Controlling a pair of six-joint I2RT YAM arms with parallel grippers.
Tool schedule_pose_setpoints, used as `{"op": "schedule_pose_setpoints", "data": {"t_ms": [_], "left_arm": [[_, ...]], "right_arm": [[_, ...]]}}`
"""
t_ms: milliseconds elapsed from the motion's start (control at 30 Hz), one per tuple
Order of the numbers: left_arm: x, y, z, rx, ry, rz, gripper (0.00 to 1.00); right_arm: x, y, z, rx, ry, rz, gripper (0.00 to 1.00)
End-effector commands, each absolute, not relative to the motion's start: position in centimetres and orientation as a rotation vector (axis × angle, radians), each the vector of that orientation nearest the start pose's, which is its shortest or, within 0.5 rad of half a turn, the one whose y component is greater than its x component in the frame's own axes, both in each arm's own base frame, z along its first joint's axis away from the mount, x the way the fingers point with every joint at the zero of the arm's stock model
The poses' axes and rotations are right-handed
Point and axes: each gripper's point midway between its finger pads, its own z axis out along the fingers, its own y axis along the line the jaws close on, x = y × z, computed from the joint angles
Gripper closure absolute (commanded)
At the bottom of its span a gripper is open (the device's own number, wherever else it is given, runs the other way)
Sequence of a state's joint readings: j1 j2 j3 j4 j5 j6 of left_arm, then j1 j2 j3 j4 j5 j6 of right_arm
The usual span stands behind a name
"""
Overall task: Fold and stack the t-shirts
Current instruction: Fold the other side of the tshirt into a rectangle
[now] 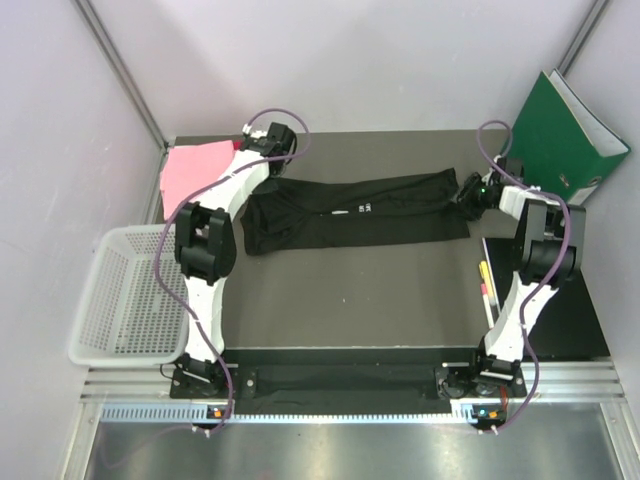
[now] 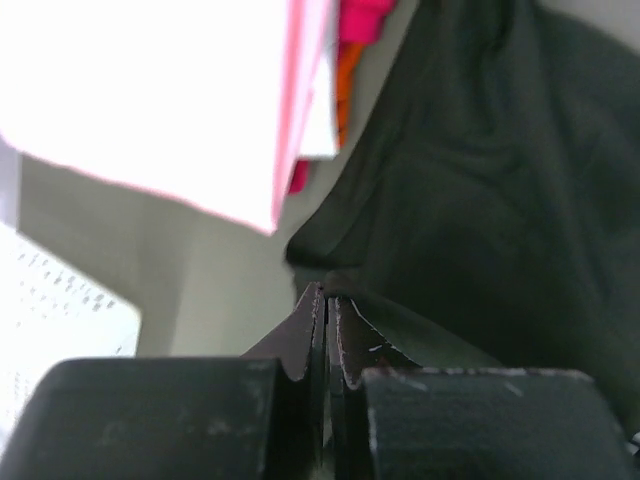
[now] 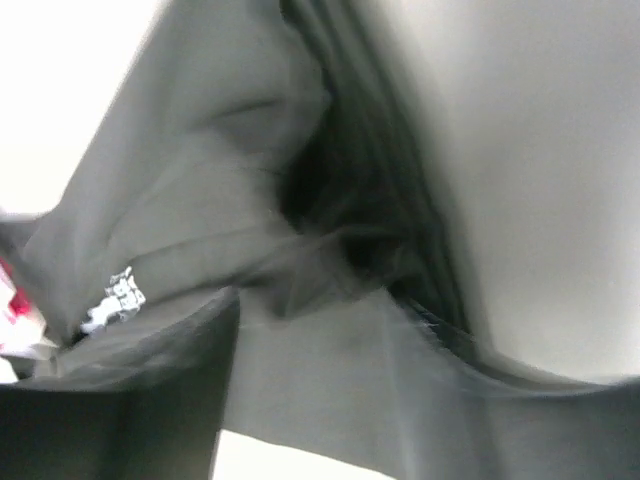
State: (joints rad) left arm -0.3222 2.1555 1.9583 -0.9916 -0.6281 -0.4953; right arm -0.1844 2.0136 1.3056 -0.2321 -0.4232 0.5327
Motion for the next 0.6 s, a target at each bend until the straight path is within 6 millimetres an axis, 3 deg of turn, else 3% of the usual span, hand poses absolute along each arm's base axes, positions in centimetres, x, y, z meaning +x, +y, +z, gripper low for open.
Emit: {"op": "schedule_pose_setpoints", "data": {"t_ms": [0, 67, 167, 200, 267, 367, 467, 500, 567], "left_arm": [[50.8, -6.7, 13.6, -0.369, 2.427, 0.446, 1.00], [51.8, -6.8, 13.3, -0.355, 2.443, 0.401, 1.00], [53.9, -7.4, 12.4, -0.352, 2.461, 0.295, 0.99], [55.0, -7.8, 12.9, -0.349, 2.430, 0.235, 0.96], [56.1, -8.2, 12.6, -0.355, 2.431, 0.127, 0.48], [57.1, -7.8, 15.0, -0.367, 2.348, 0.111, 0.18], [56.7, -7.6, 17.0, -0.362, 2.315, 0.088, 0.10], [56.0, -8.0, 16.3, -0.348, 2.346, 0.062, 0.10], [55.3, -8.8, 17.2, -0.314, 2.350, -0.003, 0.12]], "right_arm": [[49.8, 0.6, 6.5, 0.624, 2.321, 0.647, 0.26], [50.0, 0.7, 8.1, 0.585, 2.289, 0.623, 0.01], [50.3, 1.1, 10.4, 0.548, 2.254, 0.610, 0.00], [50.4, 1.6, 11.0, 0.535, 2.254, 0.613, 0.00], [50.5, 1.9, 12.0, 0.509, 2.245, 0.594, 0.00], [50.6, 2.8, 13.1, 0.480, 2.248, 0.574, 0.00], [50.5, 3.8, 13.5, 0.460, 2.246, 0.569, 0.00], [50.3, 4.1, 13.3, 0.457, 2.252, 0.570, 0.00], [50.0, 4.5, 12.8, 0.461, 2.267, 0.575, 0.00]]}}
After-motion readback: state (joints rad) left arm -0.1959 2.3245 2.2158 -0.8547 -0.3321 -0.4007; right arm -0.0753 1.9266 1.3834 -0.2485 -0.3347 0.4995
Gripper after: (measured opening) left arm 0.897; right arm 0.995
